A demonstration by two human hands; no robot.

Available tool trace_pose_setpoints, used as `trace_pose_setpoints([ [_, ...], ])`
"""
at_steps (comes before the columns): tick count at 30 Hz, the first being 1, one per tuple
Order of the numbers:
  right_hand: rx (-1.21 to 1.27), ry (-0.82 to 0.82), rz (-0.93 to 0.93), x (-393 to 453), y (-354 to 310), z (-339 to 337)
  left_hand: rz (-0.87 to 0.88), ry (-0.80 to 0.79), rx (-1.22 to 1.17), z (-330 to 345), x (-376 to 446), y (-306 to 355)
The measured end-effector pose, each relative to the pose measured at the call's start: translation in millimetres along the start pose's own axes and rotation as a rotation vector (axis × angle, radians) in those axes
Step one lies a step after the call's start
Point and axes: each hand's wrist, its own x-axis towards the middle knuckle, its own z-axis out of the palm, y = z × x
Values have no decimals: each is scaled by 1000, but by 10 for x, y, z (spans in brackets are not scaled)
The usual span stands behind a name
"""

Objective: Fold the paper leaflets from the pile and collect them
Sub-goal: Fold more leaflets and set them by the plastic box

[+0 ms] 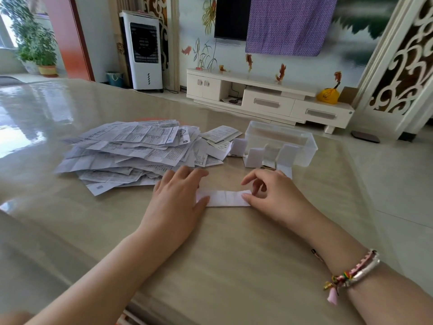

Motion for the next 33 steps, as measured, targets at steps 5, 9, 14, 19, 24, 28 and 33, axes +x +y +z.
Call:
trace_pose_setpoints([
  [5, -31, -45, -130, -49, -53, -52, 116, 12, 12, 33, 5, 1],
  [9, 23, -185, -201, -104, -91, -122, 170, 59, 29, 62, -8, -25],
  [14, -142, -159, -315, -100, -108, -127, 169, 44, 19, 57, -9, -41],
  [19, -228, -114, -378, -134, -116, -128, 130, 26, -80, 25, 9, -39],
  [24, -154, -52, -358, -134, -157, -111, 105, 95, -104, 18, 20, -46],
  [28, 81, -13, -269, -135, -181, -69, 6, 44, -210, -22, 1, 38],
  [33, 416, -96, -197, -101, -161, -35, -94, 26, -488, -57, -10, 116],
])
